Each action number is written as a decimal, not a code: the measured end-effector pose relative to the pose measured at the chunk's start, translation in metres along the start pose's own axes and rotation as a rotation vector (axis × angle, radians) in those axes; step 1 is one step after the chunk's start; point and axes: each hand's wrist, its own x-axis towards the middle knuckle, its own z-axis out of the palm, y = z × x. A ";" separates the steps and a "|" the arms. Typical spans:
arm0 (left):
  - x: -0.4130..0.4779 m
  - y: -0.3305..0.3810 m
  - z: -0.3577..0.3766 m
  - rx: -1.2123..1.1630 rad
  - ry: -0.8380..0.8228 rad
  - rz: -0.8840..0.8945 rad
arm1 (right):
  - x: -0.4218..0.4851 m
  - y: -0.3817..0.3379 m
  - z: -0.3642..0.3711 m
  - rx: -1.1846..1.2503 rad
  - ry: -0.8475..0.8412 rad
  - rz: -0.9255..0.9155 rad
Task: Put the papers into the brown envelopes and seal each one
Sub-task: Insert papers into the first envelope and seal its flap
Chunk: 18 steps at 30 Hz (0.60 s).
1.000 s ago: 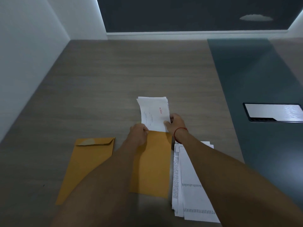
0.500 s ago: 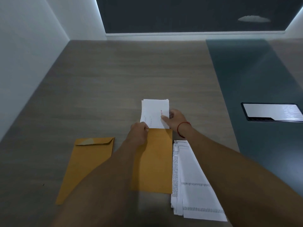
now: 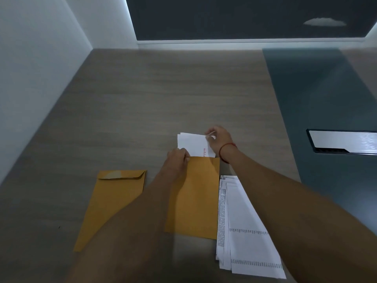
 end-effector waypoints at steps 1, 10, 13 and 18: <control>0.000 0.001 0.000 -0.005 0.006 -0.006 | -0.001 0.000 0.001 -0.029 -0.017 -0.004; -0.003 0.004 0.005 -0.016 0.023 0.010 | -0.018 0.013 0.007 -0.317 -0.372 -0.059; -0.003 0.007 0.006 -0.015 0.030 0.010 | -0.021 0.010 0.008 -0.373 -0.422 -0.044; 0.000 -0.004 0.008 -0.072 0.039 0.001 | -0.027 0.012 0.007 -0.326 -0.452 -0.053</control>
